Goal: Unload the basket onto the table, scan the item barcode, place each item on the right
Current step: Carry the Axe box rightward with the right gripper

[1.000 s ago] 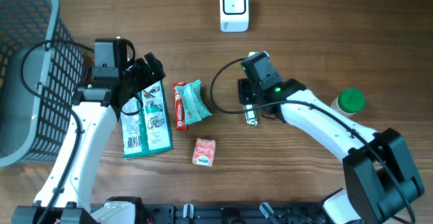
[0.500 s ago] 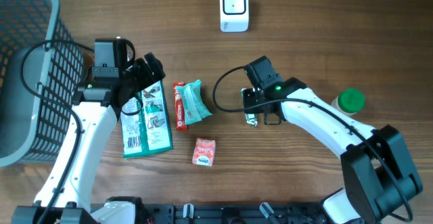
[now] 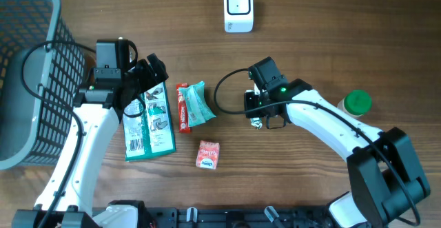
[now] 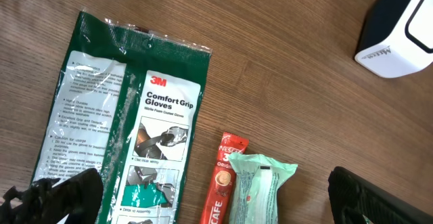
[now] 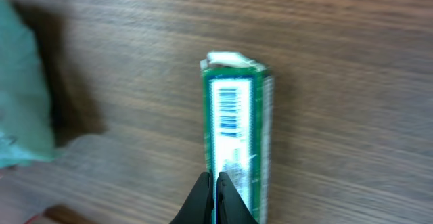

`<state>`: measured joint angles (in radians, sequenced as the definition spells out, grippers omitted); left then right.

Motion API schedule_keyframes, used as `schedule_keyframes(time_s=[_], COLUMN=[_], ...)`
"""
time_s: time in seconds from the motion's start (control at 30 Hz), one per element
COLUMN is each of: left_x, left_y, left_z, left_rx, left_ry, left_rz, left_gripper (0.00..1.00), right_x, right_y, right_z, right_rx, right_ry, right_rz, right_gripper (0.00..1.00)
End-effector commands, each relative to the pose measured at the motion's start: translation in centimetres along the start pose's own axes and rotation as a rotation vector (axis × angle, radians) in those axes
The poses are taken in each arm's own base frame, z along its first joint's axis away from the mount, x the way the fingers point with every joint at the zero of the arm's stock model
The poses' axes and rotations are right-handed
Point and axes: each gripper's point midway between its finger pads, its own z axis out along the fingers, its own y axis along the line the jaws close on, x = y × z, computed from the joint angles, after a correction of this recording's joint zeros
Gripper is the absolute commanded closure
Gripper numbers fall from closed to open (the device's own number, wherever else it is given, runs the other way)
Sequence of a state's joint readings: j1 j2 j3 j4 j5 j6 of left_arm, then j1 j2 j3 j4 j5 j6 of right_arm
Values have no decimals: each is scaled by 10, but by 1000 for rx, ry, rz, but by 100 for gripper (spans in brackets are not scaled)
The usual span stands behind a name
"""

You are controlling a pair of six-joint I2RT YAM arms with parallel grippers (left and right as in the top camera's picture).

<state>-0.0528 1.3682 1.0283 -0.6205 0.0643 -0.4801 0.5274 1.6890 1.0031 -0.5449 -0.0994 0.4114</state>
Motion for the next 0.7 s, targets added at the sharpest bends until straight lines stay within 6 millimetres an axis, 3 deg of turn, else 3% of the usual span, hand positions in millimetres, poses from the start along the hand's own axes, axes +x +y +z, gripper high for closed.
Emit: schedule_keyframes(time_s=[0.0,0.1,0.27,0.67], left_x=[-9,-9,-9,-9], left_y=[-4,-4,-4,-4], left_z=[-7,-7,-7,-7], left_rx=[6,6,6,6], left_ry=[-33,-33,-33,-33], left_rz=[7,7,7,7], left_gripper=[0,0,0,0], right_x=[10,15,26,57], right_y=[20,29,28,3], right_z=[3,1,1,19], right_rx=[-115,-168,-145,-48], right_ry=[63,89,127,166], right_rz=[6,7,2,6], right_gripper=[96,95,96,96])
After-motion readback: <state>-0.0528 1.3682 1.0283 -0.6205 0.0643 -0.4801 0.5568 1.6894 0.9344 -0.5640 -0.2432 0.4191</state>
